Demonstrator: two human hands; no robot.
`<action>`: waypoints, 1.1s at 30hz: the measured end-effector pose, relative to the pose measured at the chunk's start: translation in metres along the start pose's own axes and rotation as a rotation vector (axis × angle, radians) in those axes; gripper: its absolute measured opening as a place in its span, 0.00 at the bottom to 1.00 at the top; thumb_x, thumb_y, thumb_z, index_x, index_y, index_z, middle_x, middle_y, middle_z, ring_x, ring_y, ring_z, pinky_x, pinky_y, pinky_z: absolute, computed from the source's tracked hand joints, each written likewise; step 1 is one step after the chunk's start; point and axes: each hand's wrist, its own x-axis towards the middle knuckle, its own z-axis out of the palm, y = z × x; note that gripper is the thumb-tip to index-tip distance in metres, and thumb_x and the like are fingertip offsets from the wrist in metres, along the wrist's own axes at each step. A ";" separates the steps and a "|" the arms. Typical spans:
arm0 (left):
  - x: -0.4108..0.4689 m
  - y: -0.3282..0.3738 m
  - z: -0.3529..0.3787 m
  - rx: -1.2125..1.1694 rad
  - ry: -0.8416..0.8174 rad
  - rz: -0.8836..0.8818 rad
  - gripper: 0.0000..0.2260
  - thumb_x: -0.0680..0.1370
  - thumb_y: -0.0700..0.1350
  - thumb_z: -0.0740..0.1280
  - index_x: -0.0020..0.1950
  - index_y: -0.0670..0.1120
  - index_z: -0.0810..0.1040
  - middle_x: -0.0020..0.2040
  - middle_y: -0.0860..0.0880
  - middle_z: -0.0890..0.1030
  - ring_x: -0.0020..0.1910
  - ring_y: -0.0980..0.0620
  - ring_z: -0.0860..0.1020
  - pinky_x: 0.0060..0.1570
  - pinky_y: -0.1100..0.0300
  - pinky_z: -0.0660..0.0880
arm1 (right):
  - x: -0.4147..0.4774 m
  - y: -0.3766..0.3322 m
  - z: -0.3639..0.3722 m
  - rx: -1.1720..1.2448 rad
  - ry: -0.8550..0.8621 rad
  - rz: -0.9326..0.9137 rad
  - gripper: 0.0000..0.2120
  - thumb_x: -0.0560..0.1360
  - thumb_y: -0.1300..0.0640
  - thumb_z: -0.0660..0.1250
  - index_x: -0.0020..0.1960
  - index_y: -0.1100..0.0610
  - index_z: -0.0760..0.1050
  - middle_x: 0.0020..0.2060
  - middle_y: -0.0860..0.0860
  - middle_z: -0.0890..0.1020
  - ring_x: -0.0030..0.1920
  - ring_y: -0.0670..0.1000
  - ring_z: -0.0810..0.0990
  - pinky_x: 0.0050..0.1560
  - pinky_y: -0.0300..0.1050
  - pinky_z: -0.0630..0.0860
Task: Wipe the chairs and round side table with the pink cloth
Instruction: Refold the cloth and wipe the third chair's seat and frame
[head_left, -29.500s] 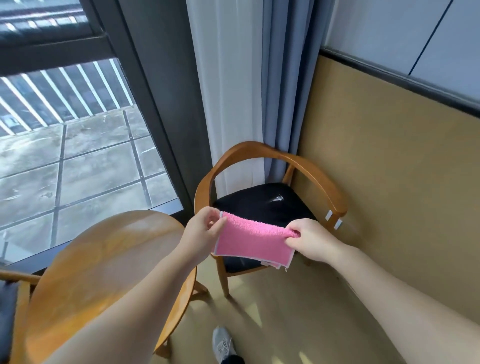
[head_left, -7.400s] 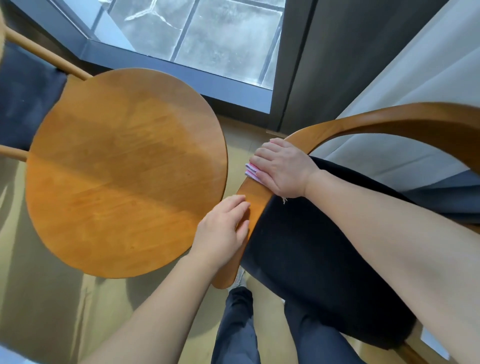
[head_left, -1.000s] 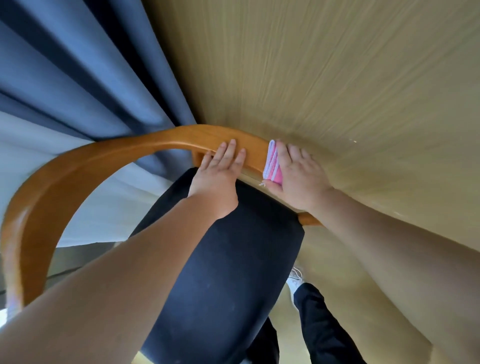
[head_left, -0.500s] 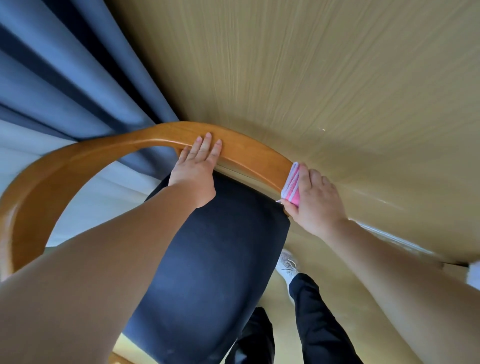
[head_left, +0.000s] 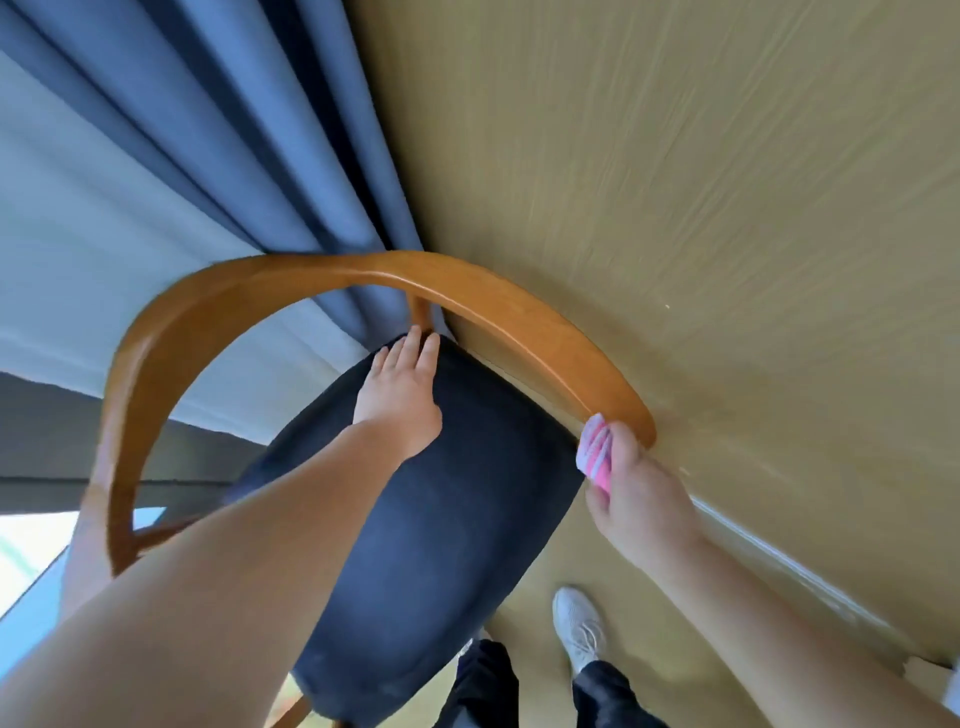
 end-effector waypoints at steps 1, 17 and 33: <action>-0.016 -0.009 0.002 -0.010 0.002 -0.052 0.36 0.75 0.42 0.61 0.78 0.46 0.43 0.78 0.46 0.45 0.77 0.47 0.47 0.75 0.53 0.46 | 0.002 -0.012 -0.001 0.042 -0.017 -0.062 0.27 0.67 0.57 0.70 0.63 0.57 0.65 0.50 0.53 0.76 0.41 0.58 0.80 0.37 0.48 0.77; -0.237 -0.198 0.080 -0.105 0.191 -0.740 0.33 0.79 0.56 0.57 0.78 0.47 0.45 0.79 0.48 0.46 0.77 0.51 0.42 0.75 0.53 0.44 | 0.078 -0.200 0.059 0.149 -0.102 -0.487 0.09 0.79 0.51 0.62 0.40 0.51 0.74 0.38 0.50 0.78 0.37 0.55 0.76 0.34 0.46 0.71; -0.246 -0.221 0.106 -0.323 0.406 -0.687 0.28 0.76 0.52 0.51 0.77 0.54 0.51 0.76 0.58 0.48 0.75 0.62 0.41 0.71 0.64 0.39 | 0.069 -0.462 0.188 0.982 -0.175 -0.318 0.32 0.84 0.51 0.52 0.79 0.56 0.36 0.79 0.54 0.51 0.77 0.53 0.58 0.74 0.45 0.61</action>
